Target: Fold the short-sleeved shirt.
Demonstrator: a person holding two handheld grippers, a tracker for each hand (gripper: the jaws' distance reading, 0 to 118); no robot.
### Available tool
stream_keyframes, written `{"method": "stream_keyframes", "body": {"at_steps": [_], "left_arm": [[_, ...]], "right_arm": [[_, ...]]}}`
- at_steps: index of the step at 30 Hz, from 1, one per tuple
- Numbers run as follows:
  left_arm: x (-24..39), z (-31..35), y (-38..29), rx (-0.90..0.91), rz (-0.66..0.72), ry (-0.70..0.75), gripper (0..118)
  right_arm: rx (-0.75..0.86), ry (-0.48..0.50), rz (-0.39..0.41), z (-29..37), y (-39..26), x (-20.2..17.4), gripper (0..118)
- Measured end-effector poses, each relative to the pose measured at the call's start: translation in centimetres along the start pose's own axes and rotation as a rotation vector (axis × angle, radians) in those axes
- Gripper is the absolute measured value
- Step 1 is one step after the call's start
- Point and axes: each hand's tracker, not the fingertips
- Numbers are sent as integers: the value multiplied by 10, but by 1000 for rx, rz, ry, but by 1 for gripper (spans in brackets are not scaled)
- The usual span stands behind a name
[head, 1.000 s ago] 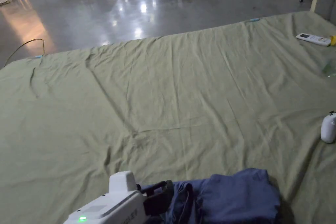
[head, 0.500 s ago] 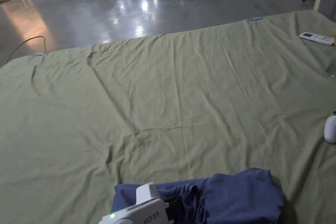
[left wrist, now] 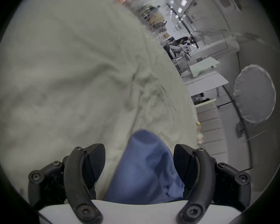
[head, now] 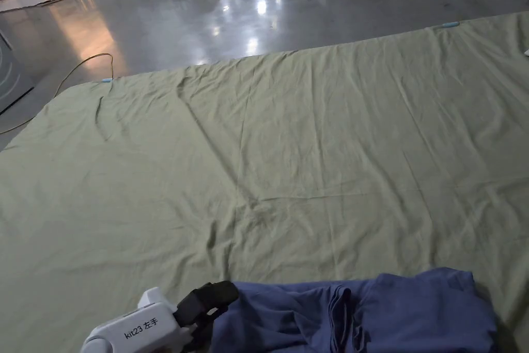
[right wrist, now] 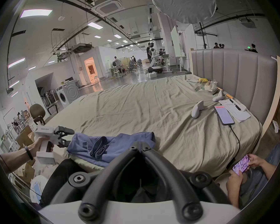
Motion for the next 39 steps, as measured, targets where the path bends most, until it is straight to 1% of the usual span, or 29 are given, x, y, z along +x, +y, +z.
{"method": "stream_keyframes", "body": {"at_steps": [1,2,3,4,5,6,9,11,12,16,17,19,20,21,22,23,24,25,26,28,30,31,33,34,35,36,37,38,39], "left_arm": [[-1,-4,-3,-22,-1,-67,86],[-1,-10,-6,-56,6,-127,79],[1,-14,-8,-60,19,-112,69],[5,-17,-12,-57,17,-85,62],[7,-20,-14,-77,10,-46,62],[8,-23,-16,-79,-5,-19,15],[10,-11,-13,-21,23,-64,14],[11,1,-8,10,59,-46,14],[11,13,-3,46,46,-49,14],[23,72,19,167,-51,-16,14],[29,90,26,199,-106,20,14],[46,116,31,239,-230,144,14],[54,124,33,264,-260,199,14],[66,124,28,291,-269,212,14],[79,119,21,295,-302,183,14],[93,107,11,250,-357,129,14],[110,90,-6,214,-437,101,14],[123,75,-19,188,-489,98,14],[139,50,-37,136,-549,136,14],[157,9,-66,80,-569,191,14],[165,-37,-92,-29,-613,189,15],[166,-52,-102,-56,-621,201,15],[165,-80,-119,-126,-641,236,20],[165,-87,-122,-144,-650,256,23],[166,-90,-123,-129,-648,248,23],[165,-85,-122,-119,-645,221,41],[166,-76,-118,-79,-619,159,55],[168,-64,-113,-43,-589,114,65],[169,-51,-106,-16,-569,81,69]], "right_arm": [[0,-1,15,2,1,-2,0],[1,-1,26,3,1,-4,0],[1,1,30,4,1,-5,0],[2,2,32,5,2,-6,0],[2,3,33,5,3,-7,0],[6,1,34,6,4,-7,0],[13,1,36,9,8,-8,0],[17,4,36,9,9,-8,0],[16,10,36,9,9,-8,0],[17,20,51,9,11,-8,0],[19,27,50,9,11,-8,0],[21,43,38,5,10,-5,0],[22,53,29,2,8,-4,0],[24,63,16,-1,8,-5,0],[17,67,9,-6,7,-5,0],[11,65,5,-10,6,-5,0],[15,55,9,-9,7,-9,0],[29,50,17,-6,8,-12,0],[42,59,23,-2,8,-12,0],[62,66,35,6,8,-12,0],[62,39,65,13,6,-11,0],[58,25,77,16,5,-9,0],[38,-8,96,22,0,-3,0],[37,-14,100,25,-3,1,0],[35,-17,97,27,-6,4,0],[29,-20,85,28,-8,8,0],[22,-19,64,30,-10,14,0],[19,-20,47,31,-12,18,0],[21,-26,36,31,-14,22,0]]}}
